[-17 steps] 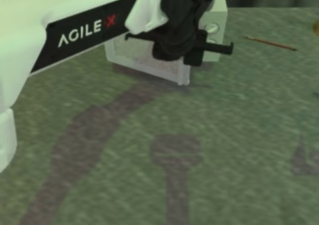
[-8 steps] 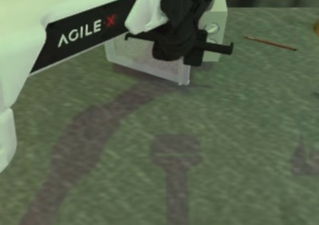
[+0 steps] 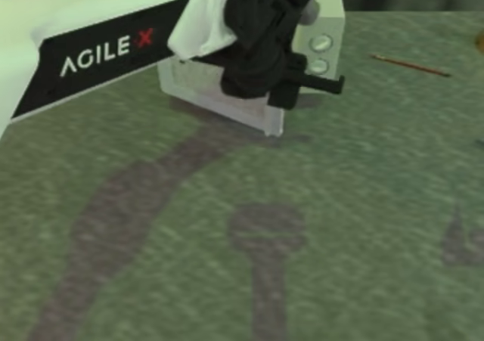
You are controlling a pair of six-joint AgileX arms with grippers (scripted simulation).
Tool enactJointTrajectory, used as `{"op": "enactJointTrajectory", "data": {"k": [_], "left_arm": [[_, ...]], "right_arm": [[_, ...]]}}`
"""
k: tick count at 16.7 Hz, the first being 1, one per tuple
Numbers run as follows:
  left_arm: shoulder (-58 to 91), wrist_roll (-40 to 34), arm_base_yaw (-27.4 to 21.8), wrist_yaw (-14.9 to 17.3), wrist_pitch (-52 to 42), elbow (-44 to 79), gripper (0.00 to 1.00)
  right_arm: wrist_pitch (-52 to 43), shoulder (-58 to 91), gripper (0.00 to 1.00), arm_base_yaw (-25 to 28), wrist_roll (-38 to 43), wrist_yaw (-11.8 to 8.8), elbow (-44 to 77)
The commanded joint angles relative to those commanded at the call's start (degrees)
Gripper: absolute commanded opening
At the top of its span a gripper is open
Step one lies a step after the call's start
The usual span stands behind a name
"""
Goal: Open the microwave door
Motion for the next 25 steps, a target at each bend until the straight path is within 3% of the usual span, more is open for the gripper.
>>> {"op": "enactJointTrajectory", "data": {"k": [25], "left_arm": [[-1.3, 1.7, 0.2, 0.8, 1.0, -1.8, 0.00]], "right_arm": [[0.0, 0.0, 1.00, 0.0, 0.0, 0.0, 0.0]]}}
